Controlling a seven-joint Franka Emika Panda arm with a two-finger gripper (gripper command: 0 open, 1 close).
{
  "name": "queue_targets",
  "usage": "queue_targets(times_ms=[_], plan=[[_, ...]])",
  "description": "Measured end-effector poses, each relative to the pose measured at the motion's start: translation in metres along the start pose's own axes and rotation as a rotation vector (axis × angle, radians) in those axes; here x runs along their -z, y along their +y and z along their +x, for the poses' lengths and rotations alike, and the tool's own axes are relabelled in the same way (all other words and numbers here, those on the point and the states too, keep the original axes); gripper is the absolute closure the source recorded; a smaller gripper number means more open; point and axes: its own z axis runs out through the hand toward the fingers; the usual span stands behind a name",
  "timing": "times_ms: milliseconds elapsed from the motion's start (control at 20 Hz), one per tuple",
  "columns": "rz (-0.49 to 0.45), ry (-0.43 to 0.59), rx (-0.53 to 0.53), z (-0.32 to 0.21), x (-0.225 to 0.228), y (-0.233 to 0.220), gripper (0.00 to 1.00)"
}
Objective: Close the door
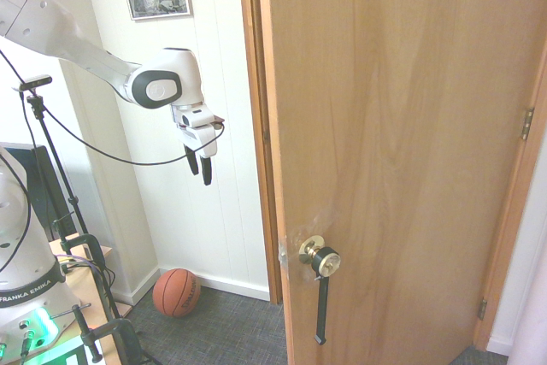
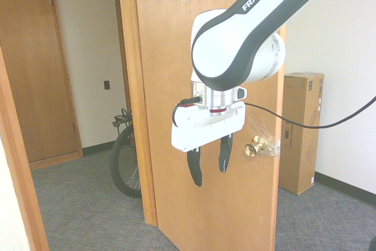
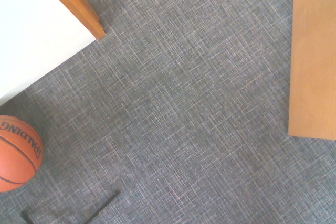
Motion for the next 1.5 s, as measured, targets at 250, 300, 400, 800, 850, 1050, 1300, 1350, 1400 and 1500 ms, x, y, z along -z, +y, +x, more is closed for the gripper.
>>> queue_targets(times_ms=[250,300,400,800,850,1050,1300,1350,1400,1500], plan=[[0.051,-0.025,-0.048,0.005,0.011,0.016,0.00],[0.064,-0.029,-0.067,0.005,0.014,0.026,0.00],[0.080,-0.024,-0.104,0.005,0.021,0.051,0.00],[0.105,-0.017,-0.285,0.032,0.043,0.148,0.00],[0.104,-0.019,-0.308,0.039,0.044,0.163,0.00],[0.114,-0.027,-0.373,0.060,0.043,0.215,0.00],[0.133,-0.019,-0.472,0.092,0.043,0.274,0.00],[0.136,-0.015,-0.497,0.101,0.044,0.286,0.00],[0.137,-0.010,-0.519,0.111,0.045,0.299,0.00],[0.138,-0.008,-0.563,0.130,0.047,0.323,0.00]])
